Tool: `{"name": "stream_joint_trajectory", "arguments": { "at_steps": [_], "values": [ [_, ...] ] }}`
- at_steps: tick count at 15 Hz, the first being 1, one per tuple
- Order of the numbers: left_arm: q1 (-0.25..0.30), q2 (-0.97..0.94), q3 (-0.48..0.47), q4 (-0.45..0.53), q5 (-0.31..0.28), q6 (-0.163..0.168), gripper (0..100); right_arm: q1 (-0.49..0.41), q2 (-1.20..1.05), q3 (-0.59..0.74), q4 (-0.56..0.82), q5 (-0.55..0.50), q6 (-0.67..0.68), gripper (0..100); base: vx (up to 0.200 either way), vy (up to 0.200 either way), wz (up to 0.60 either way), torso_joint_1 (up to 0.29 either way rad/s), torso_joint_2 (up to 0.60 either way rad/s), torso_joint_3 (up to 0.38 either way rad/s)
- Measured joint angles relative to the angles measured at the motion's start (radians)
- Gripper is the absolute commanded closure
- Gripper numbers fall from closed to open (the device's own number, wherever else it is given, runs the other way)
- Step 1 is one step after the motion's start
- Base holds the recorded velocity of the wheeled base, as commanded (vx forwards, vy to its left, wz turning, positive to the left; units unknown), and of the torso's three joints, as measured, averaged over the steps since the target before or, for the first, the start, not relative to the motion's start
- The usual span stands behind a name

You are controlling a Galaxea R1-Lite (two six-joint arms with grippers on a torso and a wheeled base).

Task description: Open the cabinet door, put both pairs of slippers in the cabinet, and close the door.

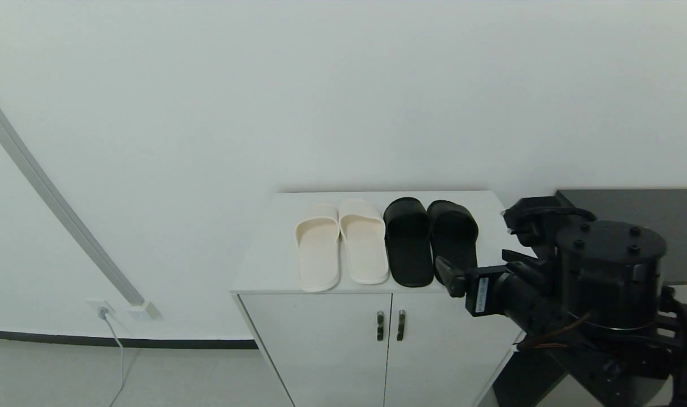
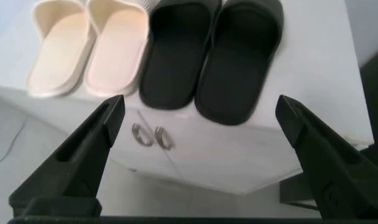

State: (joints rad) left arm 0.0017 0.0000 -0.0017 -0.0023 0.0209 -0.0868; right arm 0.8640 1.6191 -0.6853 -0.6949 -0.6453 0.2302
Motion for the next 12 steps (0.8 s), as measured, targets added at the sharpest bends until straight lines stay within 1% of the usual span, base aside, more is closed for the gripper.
{"name": "stream_joint_trajectory", "arguments": {
  "at_steps": [3,6,12],
  "values": [
    [-0.001,0.000,0.000,0.000,0.001,0.000,100,-0.004,0.109,-0.029,-0.062,-0.061,0.002,0,0.000,0.000,0.00,0.000,0.00,0.000],
    [-0.002,0.000,0.000,0.000,0.001,0.000,100,-0.018,0.237,-0.082,-0.164,-0.098,0.004,0,0.000,0.000,0.00,0.000,0.00,0.000],
    [0.000,0.000,0.000,0.000,0.001,0.000,100,-0.105,0.415,-0.228,-0.182,-0.102,-0.001,0,0.000,0.000,0.00,0.000,0.00,0.000]
  ]
}}
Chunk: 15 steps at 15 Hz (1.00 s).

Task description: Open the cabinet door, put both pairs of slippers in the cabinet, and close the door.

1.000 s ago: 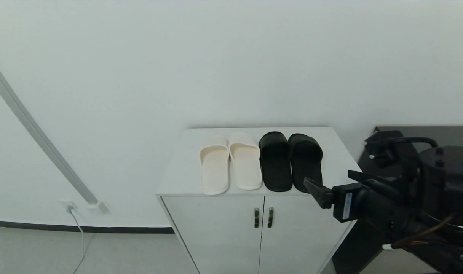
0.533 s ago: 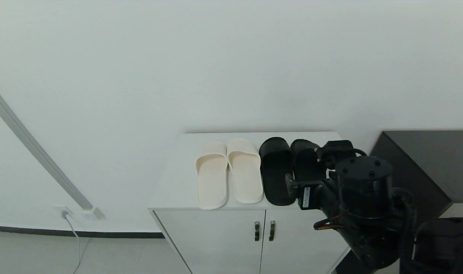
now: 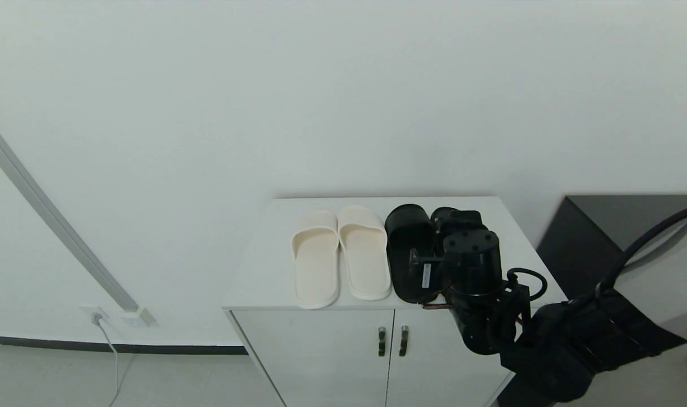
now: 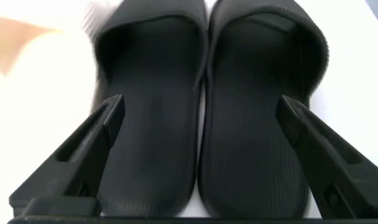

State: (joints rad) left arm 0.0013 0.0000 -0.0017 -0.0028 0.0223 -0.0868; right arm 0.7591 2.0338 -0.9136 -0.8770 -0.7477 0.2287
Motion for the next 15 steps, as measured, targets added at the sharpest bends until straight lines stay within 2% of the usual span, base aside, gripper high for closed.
{"name": "stream_joint_trajectory", "arguments": {
  "at_steps": [6,9,15],
  "values": [
    [0.000,0.000,0.000,0.000,0.002,-0.001,100,-0.064,0.077,-0.136,0.020,0.034,-0.054,0,0.000,0.000,0.00,0.000,0.00,0.000],
    [0.000,0.000,0.000,0.000,0.002,-0.001,100,-0.094,0.120,-0.230,0.078,0.038,-0.060,0,0.000,0.000,0.00,0.000,0.00,0.000],
    [0.000,0.000,0.000,0.000,0.005,-0.004,100,-0.109,0.204,-0.376,0.135,0.037,-0.062,0,0.000,0.000,0.00,0.000,0.00,0.000]
  ]
}}
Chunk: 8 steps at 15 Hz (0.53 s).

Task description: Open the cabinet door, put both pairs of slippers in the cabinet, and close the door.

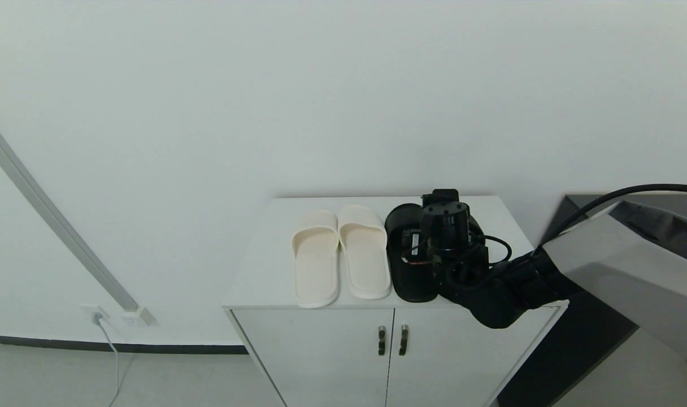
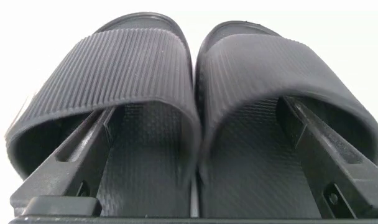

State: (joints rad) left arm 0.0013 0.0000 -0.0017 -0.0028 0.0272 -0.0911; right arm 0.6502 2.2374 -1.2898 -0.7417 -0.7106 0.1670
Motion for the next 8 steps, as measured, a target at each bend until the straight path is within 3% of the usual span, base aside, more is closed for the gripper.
{"name": "stream_joint_trajectory", "arguments": {
  "at_steps": [5,6,8],
  "values": [
    [0.000,0.000,0.000,0.000,0.000,0.000,100,-0.009,0.029,-0.044,0.001,0.000,0.001,0,0.000,0.000,0.00,0.000,0.00,0.000],
    [0.000,0.000,0.000,0.000,0.000,0.000,100,-0.011,0.031,-0.045,0.000,0.000,0.002,100,0.000,0.000,0.00,0.000,0.00,0.000],
    [0.000,0.000,0.000,0.000,0.000,-0.001,100,-0.014,0.032,-0.046,0.000,0.000,0.002,100,0.000,0.000,0.00,0.000,0.00,0.000]
  ]
}}
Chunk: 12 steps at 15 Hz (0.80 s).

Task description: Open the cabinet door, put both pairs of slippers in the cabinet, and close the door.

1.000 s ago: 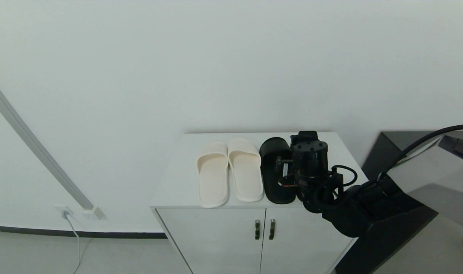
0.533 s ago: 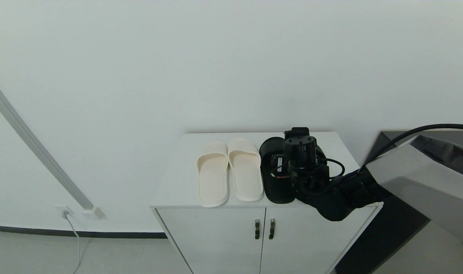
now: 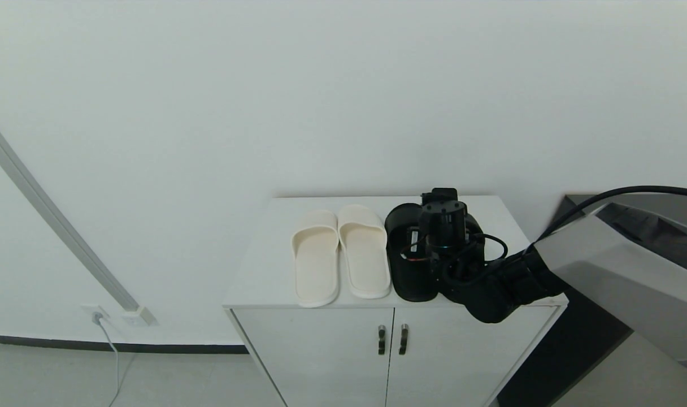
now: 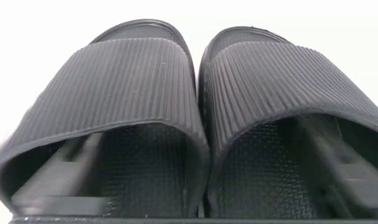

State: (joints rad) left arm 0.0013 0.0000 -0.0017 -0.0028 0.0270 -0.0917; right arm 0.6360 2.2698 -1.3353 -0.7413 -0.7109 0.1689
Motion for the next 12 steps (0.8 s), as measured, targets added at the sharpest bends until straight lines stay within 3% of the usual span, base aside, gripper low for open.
{"name": "stream_joint_trajectory", "arguments": {
  "at_steps": [7,12],
  "values": [
    [0.000,0.000,0.000,0.000,0.000,0.000,100,-0.001,-0.016,0.014,0.000,0.000,-0.002,100,0.000,0.000,0.00,0.000,0.00,0.000],
    [0.000,0.000,0.000,0.000,0.000,0.000,100,0.003,-0.164,0.164,-0.001,0.063,-0.020,100,0.000,0.000,0.00,0.000,0.00,0.000]
  ]
}}
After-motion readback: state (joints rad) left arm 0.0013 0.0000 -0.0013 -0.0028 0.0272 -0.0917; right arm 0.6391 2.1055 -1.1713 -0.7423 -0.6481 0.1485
